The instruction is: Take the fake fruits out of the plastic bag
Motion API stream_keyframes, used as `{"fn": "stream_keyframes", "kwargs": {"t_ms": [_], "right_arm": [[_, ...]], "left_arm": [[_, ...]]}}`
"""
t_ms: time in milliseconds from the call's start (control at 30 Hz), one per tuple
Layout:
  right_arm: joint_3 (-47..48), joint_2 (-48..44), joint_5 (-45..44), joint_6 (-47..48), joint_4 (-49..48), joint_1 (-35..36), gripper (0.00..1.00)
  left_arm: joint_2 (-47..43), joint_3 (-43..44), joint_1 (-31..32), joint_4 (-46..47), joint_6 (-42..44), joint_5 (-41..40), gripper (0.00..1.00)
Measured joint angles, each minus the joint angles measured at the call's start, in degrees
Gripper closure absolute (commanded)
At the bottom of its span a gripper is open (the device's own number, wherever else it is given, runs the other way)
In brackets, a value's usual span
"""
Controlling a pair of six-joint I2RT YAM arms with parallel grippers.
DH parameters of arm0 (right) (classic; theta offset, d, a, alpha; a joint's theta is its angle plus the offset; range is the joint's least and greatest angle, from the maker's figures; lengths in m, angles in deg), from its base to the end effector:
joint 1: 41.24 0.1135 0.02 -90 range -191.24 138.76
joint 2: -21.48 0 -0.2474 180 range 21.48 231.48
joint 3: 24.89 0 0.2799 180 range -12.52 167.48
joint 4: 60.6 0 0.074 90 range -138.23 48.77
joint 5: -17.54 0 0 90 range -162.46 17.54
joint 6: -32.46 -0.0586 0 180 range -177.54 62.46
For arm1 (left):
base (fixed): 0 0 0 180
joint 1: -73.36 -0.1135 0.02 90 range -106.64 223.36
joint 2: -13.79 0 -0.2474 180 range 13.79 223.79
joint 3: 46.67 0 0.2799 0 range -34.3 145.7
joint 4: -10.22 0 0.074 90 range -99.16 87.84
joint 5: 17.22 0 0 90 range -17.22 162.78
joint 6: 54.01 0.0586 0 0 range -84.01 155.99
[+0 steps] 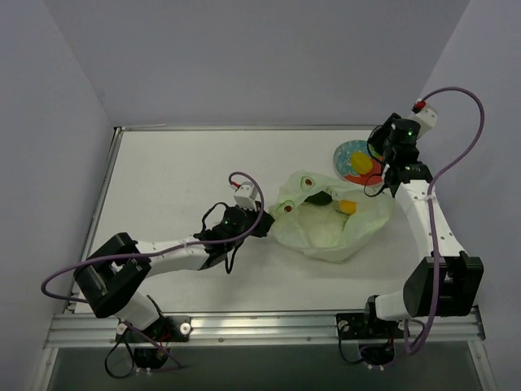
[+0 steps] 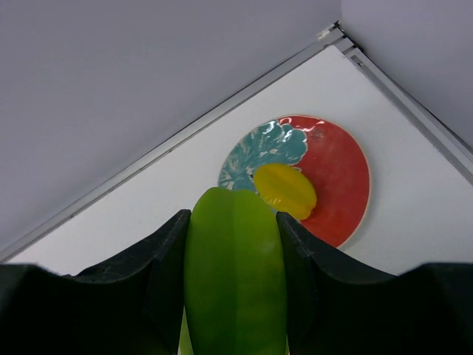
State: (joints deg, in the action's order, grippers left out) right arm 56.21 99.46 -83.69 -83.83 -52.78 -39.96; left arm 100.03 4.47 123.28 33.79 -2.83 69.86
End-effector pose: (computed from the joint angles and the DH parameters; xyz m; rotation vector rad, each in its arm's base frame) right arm 0.3792 -0.0029 0.3599 0.5027 1.5770 0.2044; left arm 0.2358 -0.2755 0.1729 0.1445 1.8959 -1.0509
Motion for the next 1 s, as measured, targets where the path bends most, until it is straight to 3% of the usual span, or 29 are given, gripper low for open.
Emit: {"fn": "stream_keyframes", "kwargs": {"t_ms": [200, 567, 733, 800, 833, 867, 967, 1000], "right_arm": [[0.1, 11.3, 7.6, -2.0, -8.9, -9.4, 0.99], [-5.0, 28.2, 16.1, -9.8, -28.7, -18.6, 0.98], [-5.0, 35.4, 18.0, -12.2, -32.8, -19.6, 0.95], [-5.0, 36.6, 18.6, -12.8, -33.7, -19.6, 0.86], [-5.0, 36.9, 18.8, -13.1, -34.1, -19.6, 0.76], [-5.0, 36.9, 18.9, -13.3, -34.4, -19.5, 0.56], [-5.0, 36.9, 19.1, -14.0, -35.9, -19.3, 0.29], [-5.0, 36.7, 19.1, -14.2, -36.0, -19.3, 0.25]], "left_arm": [[0.6, 0.0, -0.2, -0.1, 0.8, -0.2, 0.98], [1.4, 0.0, -0.2, -0.2, 1.5, 0.1, 0.98], [1.4, 0.0, -0.2, -0.2, 2.1, 0.1, 0.98], [1.4, 0.0, -0.2, -0.2, 2.2, 0.1, 0.98], [1.5, 0.0, -0.2, -0.2, 2.2, 0.3, 0.98], [1.5, 0.0, -0.2, -0.1, 2.2, 0.3, 0.98], [1.8, 0.0, -0.2, -0.1, 2.2, 0.6, 0.98], [2.0, 0.0, -0.2, -0.1, 2.2, 0.7, 0.98]]}}
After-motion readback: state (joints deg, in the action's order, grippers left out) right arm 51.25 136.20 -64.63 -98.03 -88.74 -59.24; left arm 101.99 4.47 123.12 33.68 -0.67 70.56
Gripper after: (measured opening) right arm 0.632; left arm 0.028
